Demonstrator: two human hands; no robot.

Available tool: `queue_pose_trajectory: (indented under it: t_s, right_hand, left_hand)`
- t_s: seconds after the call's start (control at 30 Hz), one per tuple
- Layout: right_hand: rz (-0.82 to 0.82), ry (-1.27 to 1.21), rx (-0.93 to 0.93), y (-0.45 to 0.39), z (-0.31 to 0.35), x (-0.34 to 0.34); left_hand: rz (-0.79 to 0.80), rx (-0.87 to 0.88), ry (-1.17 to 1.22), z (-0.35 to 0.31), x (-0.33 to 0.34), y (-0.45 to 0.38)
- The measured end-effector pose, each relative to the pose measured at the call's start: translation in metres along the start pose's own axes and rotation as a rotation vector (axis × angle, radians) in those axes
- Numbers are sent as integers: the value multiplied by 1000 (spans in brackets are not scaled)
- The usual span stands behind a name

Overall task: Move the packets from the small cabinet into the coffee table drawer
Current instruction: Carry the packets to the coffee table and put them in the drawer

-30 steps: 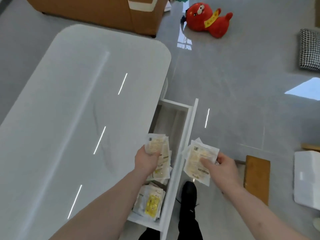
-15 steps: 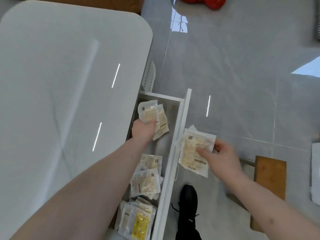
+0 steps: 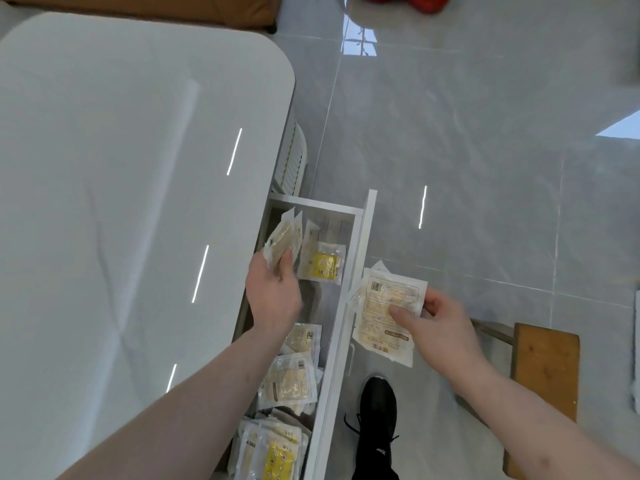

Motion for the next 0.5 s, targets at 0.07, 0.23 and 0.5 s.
queue_pose_trajectory:
  t_s: [0.07, 0.23, 0.5]
  right_hand:
    - [1, 0, 1, -3, 2, -1]
    - [11, -37, -1, -8, 7, -3]
    - [21, -47, -6, -5, 3, -4]
  left_hand:
    - [6, 9, 1, -3, 2, 3]
    - [89, -171, -70, 11, 26, -7]
    - [280, -569, -16, 40, 60, -26]
Point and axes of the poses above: each hand's wrist, its own y-axis away from the middle knuckle, its own x-axis out of the palm, z = x × y, the point moved 7 cm from there along -y, towards the middle knuckle, and after that the axes turned 5 degrees about y, right-handed, at the moved point
